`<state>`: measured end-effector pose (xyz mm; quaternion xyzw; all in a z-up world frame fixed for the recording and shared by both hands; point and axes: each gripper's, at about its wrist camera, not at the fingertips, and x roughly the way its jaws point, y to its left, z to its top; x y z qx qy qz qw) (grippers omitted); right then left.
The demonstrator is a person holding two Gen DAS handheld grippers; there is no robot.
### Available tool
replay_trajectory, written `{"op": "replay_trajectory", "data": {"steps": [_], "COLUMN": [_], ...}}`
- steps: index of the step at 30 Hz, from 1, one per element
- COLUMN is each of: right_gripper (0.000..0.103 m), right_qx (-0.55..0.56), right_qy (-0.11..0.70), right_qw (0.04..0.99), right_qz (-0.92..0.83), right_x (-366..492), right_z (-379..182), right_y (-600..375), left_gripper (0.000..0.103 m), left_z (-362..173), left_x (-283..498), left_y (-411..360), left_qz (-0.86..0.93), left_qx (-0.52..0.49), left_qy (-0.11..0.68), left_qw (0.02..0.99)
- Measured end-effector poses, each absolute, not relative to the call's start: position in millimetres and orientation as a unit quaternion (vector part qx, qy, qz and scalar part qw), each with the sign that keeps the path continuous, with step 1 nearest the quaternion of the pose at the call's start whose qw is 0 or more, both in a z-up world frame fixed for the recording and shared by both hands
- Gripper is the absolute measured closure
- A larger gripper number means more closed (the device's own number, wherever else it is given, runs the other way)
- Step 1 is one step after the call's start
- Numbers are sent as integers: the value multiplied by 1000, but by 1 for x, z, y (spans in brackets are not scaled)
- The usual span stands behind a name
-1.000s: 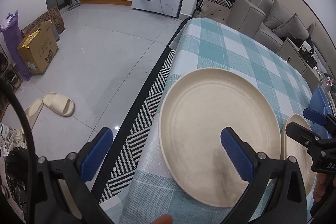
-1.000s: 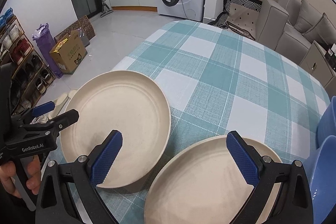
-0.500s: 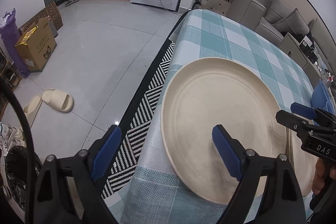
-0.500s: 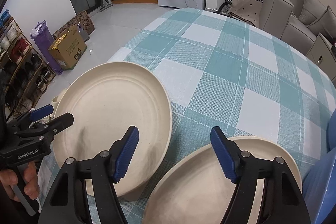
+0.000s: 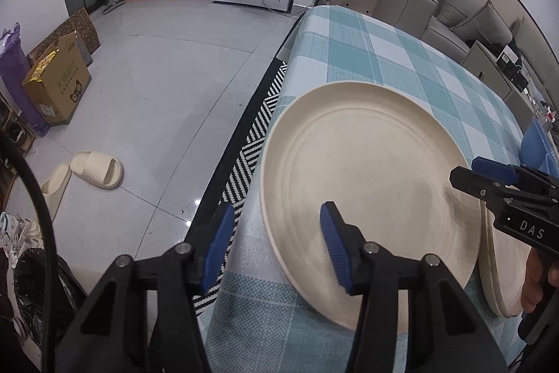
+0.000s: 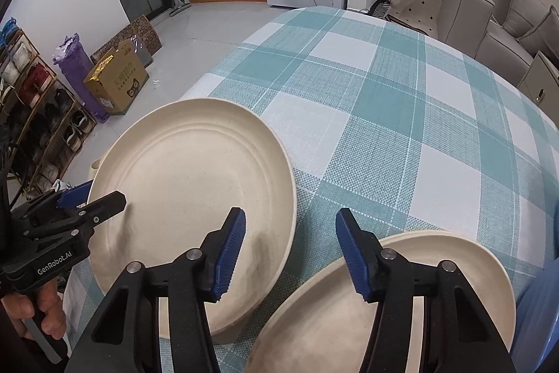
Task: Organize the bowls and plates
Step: 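Close the left gripper on a cream plate rim while the right gripper grips another plate rim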
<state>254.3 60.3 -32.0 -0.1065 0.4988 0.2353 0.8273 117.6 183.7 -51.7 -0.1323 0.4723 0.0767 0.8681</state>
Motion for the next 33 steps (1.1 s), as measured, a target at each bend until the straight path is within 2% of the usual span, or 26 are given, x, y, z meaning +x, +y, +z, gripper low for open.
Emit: {"op": "replay_trajectory", "data": {"steps": [2,19,33], "right_gripper": [48,85,88], "right_qx": [-106,-135,-143], "right_qy": [499,497,490], "right_qw": [827,824,827], "right_qz": [236,239,235], "right_x": [254,245,242], "right_z": [-32,-37,-37], "right_y": [61,68,68], "left_gripper": [61,79,82], "left_z": [-52,-48,-47], "left_x": [118,116,115], "left_y": [182,174,174], "left_qz": [75,70,74], "left_qx": [-129,-93,-89], "left_qy": [474,469,467], "left_qw": [868,875,877]}}
